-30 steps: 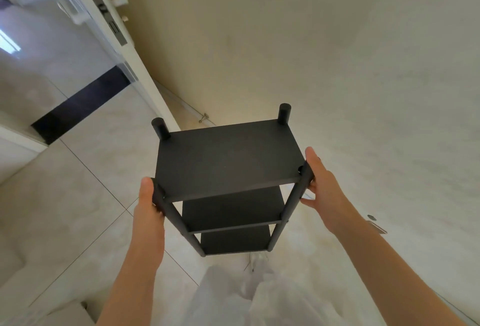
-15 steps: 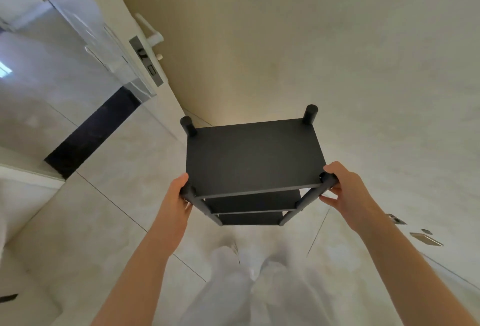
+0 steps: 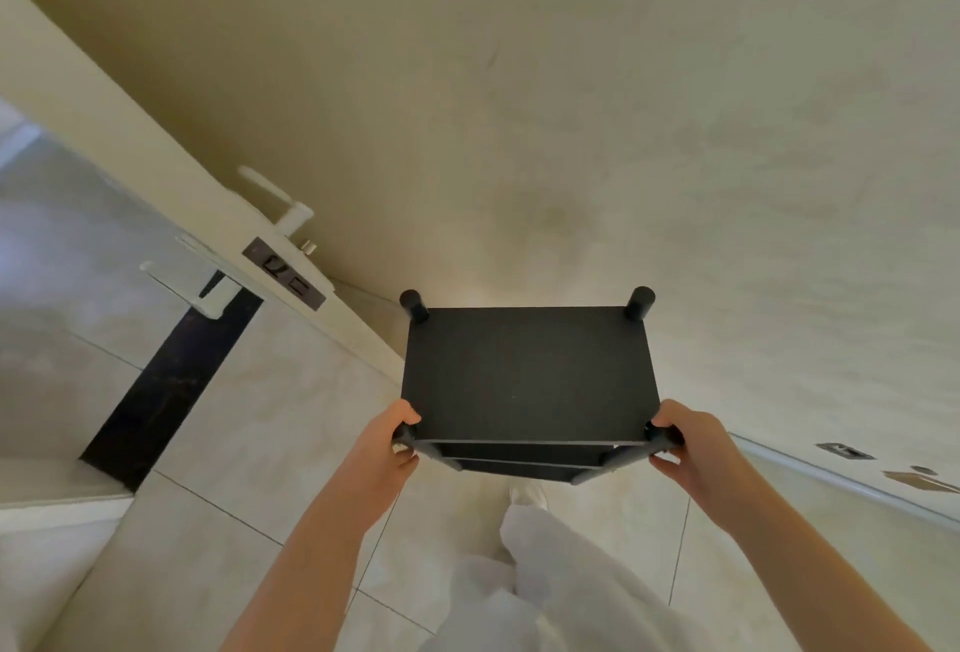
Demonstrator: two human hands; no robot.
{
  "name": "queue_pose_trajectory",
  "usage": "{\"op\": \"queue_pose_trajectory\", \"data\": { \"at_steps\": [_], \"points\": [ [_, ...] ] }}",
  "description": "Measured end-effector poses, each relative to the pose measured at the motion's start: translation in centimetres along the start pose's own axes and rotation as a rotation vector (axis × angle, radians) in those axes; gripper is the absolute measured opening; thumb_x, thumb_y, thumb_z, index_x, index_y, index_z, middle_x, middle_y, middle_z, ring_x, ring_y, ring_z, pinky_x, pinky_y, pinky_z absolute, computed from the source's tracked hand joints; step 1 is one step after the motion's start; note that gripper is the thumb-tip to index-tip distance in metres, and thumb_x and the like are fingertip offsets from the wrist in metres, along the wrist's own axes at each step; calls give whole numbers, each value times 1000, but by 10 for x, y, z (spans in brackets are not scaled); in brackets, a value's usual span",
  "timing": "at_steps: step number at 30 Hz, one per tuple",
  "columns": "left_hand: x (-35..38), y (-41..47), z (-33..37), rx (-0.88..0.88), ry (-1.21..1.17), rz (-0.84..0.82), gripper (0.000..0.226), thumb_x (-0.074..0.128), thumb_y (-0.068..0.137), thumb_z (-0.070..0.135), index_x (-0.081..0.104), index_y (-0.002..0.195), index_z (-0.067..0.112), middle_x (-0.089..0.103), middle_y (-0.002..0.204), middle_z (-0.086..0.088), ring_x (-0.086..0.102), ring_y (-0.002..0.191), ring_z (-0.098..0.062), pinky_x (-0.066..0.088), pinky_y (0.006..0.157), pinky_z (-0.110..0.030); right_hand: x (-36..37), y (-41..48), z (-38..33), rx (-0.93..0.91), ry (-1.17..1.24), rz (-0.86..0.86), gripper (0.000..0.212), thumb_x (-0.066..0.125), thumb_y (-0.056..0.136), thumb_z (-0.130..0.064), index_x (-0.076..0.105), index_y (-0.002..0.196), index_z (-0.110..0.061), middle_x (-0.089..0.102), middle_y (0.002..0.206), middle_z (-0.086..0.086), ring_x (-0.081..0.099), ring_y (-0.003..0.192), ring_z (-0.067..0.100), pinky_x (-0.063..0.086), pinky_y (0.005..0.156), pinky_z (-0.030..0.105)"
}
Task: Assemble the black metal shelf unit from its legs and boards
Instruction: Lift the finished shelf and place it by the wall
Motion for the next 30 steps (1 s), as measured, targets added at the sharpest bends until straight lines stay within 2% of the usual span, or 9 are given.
{"op": "queue_pose_trajectory", "data": {
  "at_steps": [3, 7, 9, 12, 16, 19, 24, 26, 30],
  "points": [
    [-6, 26, 8, -23, 13, -16, 23, 58, 84, 8, 37, 76, 11, 35, 85, -7, 40, 84, -21, 40, 89, -35, 8, 17, 5, 55, -104, 8, 14, 48, 90, -2, 44, 77, -6, 38, 80, 9, 36, 74, 23, 39, 87, 44],
    [-10, 63, 12, -62, 69, 23, 17, 51, 88, -2, 44, 75, 5, 42, 83, -11, 46, 80, -21, 46, 88, -32, 17, 38, 18, 180, -78, -29, 17, 47, 88, -3, 43, 72, -8, 32, 75, 9, 32, 65, 23, 40, 66, 41],
    [-13, 80, 11, -79, 71, 46, 11, 51, 88, -4, 48, 79, 2, 48, 88, -13, 52, 84, -23, 47, 90, -34, 21, 51, 29, 231, -16, -12, 11, 48, 86, -2, 45, 77, -7, 38, 81, 11, 39, 70, 26, 43, 69, 42],
    [-19, 112, 10, -95, 70, 55, 8, 51, 87, -5, 48, 82, 2, 48, 97, -15, 53, 95, -27, 48, 96, -37, 34, 74, 47, 249, 75, 38, 12, 49, 83, 2, 43, 78, -8, 39, 78, 10, 39, 66, 24, 43, 66, 35],
    [-28, 154, -1, -165, 85, 61, 20, 49, 84, -8, 42, 70, 4, 44, 86, -12, 50, 87, -25, 47, 98, -38, 46, 105, 74, 248, 134, 124, 9, 47, 82, 8, 49, 85, 0, 45, 88, 14, 44, 79, 28, 46, 76, 35],
    [-33, 181, -12, -184, 107, 63, 18, 49, 83, -9, 43, 71, 3, 45, 88, -13, 51, 90, -27, 47, 102, -39, 50, 125, 93, 252, 173, 169, 11, 46, 81, 11, 47, 79, 0, 43, 88, 14, 43, 79, 29, 46, 73, 34],
    [-36, 220, -26, -184, 126, 59, 11, 47, 83, -10, 53, 86, -1, 46, 100, -15, 47, 98, -31, 45, 108, -40, 57, 156, 123, 257, 196, 184, 26, 43, 78, 12, 39, 62, -8, 35, 78, 10, 39, 69, 24, 45, 65, 31],
    [-38, 235, -29, -182, 128, 56, 10, 46, 84, -10, 52, 86, -2, 48, 101, -16, 51, 100, -31, 46, 104, -38, 60, 166, 132, 251, 185, 171, 33, 43, 76, 12, 37, 54, -11, 34, 75, 9, 37, 67, 23, 44, 62, 30],
    [-37, 256, -30, -190, 126, 52, 17, 45, 83, -10, 56, 76, 0, 52, 94, -13, 55, 92, -25, 48, 90, -33, 64, 189, 145, 257, 204, 183, 26, 44, 78, 11, 34, 65, -9, 33, 79, 10, 38, 73, 25, 46, 70, 32]
  ]
}}
Point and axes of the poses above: each hand's wrist, its own y-axis towards the middle knuckle, its own x-axis out of the palm, z = x × y, the point moved 5 cm from there along y, towards the middle knuckle
